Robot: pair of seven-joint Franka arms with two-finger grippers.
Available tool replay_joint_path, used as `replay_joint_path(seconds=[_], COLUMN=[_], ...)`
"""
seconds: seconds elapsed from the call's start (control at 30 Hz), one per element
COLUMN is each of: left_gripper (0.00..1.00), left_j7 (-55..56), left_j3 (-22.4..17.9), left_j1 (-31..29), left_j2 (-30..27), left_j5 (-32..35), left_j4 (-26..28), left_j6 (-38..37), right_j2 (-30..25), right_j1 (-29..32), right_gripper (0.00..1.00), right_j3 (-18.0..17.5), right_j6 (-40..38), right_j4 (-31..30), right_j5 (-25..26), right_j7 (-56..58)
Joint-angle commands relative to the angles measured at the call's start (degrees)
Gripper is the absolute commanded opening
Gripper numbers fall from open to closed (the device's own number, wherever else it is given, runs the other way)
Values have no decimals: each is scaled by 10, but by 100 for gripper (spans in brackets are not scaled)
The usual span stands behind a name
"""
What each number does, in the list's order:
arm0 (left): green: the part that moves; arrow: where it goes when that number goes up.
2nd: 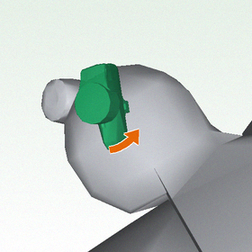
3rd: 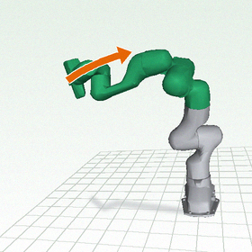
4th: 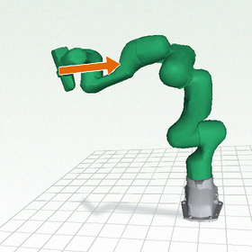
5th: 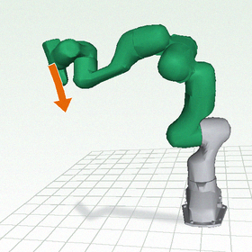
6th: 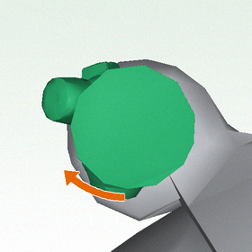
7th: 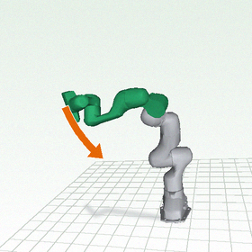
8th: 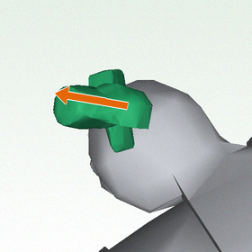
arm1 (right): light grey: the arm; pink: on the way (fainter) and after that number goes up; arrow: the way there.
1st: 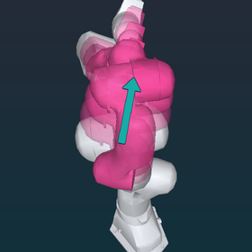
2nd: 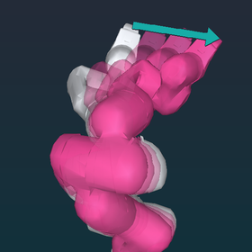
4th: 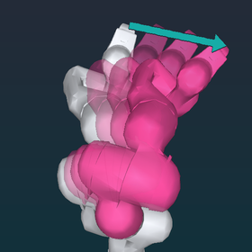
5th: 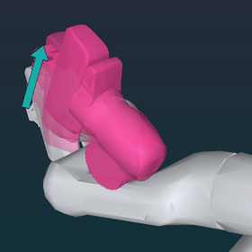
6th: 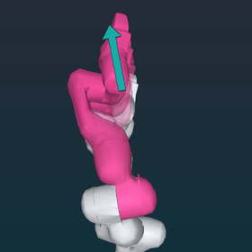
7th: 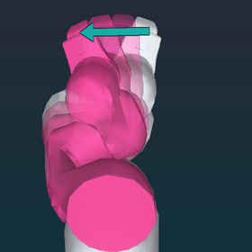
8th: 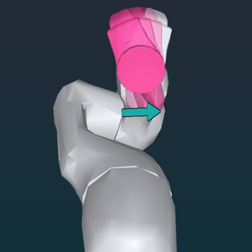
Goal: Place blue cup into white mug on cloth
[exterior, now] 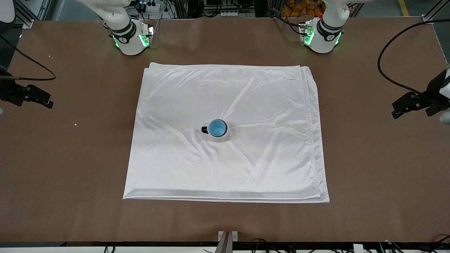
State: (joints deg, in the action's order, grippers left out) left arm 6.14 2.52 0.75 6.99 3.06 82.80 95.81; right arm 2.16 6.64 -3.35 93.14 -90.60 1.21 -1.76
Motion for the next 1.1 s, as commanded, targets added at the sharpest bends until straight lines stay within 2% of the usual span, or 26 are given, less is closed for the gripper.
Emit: replay_joint_path(seconds=[0.0, 0.83, 1.07], left_gripper=[100, 100, 100], left_j7=[-13, -38, -39], left_j3=[6, 6, 7], left_j1=[-11, -16, -19], left_j2=[-13, -41, -54], left_j5=[-14, -31, -33], left_j4=[6, 13, 15], left_j6=[-2, -20, -48], right_j2=[9, 9, 9], right_j1=[0, 0, 0], right_gripper=[100, 100, 100], right_j3=[-2, -2, -2], right_j6=[-11, -11, -11], right_j4=[17, 17, 17], right_j5=[5, 5, 4], right_j7=[-5, -5, -5])
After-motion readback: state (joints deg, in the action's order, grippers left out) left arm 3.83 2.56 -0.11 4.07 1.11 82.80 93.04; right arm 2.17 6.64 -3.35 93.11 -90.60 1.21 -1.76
